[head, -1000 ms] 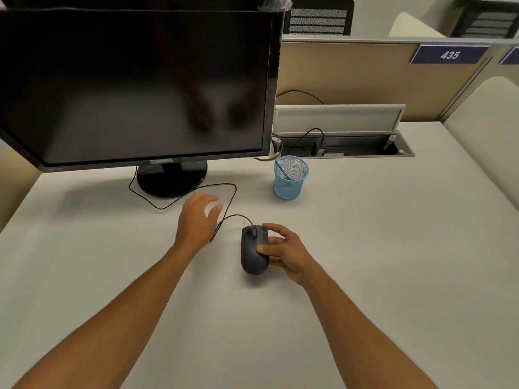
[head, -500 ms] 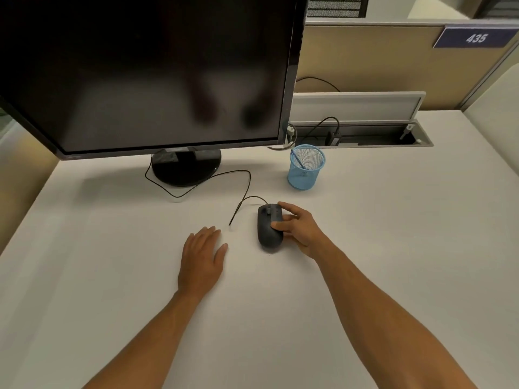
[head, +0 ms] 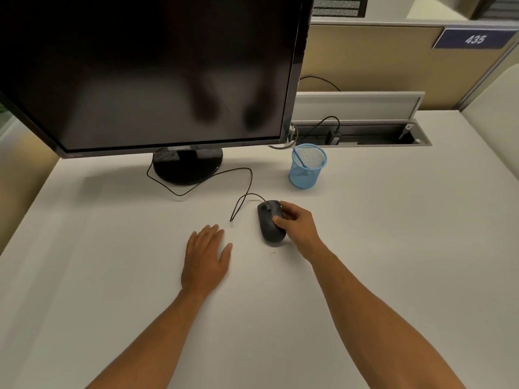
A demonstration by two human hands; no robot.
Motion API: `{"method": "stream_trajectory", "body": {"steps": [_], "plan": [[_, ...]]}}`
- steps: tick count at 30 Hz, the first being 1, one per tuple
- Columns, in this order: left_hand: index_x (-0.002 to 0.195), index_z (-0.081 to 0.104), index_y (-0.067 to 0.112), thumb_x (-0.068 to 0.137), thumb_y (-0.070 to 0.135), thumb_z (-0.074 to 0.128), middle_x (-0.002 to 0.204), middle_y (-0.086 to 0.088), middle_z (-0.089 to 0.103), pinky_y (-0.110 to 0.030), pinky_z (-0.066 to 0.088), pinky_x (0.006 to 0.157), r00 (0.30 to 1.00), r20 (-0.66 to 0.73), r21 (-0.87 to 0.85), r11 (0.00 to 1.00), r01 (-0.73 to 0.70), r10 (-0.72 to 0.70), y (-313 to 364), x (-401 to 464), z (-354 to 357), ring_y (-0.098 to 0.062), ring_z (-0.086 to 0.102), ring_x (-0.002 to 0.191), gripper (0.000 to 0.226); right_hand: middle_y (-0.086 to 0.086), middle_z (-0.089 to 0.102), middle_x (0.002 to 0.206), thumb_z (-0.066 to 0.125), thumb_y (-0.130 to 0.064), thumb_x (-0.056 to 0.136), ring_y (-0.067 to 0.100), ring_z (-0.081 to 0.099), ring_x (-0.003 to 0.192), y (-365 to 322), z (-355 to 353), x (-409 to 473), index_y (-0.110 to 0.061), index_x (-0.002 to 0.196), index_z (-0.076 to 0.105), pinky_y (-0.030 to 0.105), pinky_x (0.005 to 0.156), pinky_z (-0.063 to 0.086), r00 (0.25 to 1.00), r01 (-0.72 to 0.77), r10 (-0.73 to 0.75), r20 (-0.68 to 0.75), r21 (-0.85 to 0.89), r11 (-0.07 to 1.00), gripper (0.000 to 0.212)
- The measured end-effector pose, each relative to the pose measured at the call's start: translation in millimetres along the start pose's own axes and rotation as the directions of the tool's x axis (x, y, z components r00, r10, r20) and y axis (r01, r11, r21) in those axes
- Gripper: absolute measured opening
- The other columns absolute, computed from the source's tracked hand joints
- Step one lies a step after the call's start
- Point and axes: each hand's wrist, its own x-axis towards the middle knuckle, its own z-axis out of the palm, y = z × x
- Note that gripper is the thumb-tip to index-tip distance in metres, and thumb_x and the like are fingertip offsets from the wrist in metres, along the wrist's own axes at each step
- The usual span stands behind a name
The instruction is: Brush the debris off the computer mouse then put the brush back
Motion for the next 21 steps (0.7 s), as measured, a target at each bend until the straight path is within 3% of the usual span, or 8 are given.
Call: {"method": "stream_trajectory", "body": {"steps": [7, 15, 21], "plan": [[0.134, 0.06, 0.007, 0.094, 0.049, 0.029, 0.145, -0.01, 0.055, -0.048, 0.024, 0.121, 1.0, 0.004, 0.02, 1.0, 0.005, -0.006, 0.5, 0.3, -0.4, -0.028, 0.044, 0.14, 0.066, 0.005, 0.062, 0.138, 0.072, -0.011, 0.092, 0.021, 0.059, 0.118, 5.0, 10.6, -14.8, -0.016, 0.142, 0.059, 0.04, 0.106, 0.051, 0.987, 0.033, -0.036, -0.154, -0.021, 0.999, 0.051], [0.131, 0.063, 0.006, 0.095, 0.047, 0.033, 0.141, -0.012, 0.057, -0.049, 0.027, 0.119, 1.0, -0.014, 0.034, 0.999, 0.006, -0.006, -2.7, 0.6, 2.9, -0.03, 0.048, 0.137, 0.062, 0.003, 0.062, 0.141, 0.071, -0.018, 0.094, 0.015, 0.059, 0.12, 10.3, 8.2, -22.1, -0.016, 0.144, 0.056, 0.026, 0.102, 0.044, 0.982, 0.053, -0.067, -0.177, -0.082, 0.995, 0.053], [0.131, 0.062, 0.007, 0.095, 0.048, 0.032, 0.142, -0.011, 0.057, -0.048, 0.026, 0.12, 1.0, -0.015, 0.038, 0.999, -0.003, 0.004, -3.1, 1.6, 4.3, -0.029, 0.046, 0.137, 0.063, 0.004, 0.059, 0.145, 0.065, -0.029, 0.098, 0.017, 0.056, 0.131, 17.1, 2.2, -28.5, -0.018, 0.145, 0.055, 0.029, 0.108, 0.042, 0.976, 0.092, -0.11, -0.188, -0.105, 0.99, 0.049]]}}
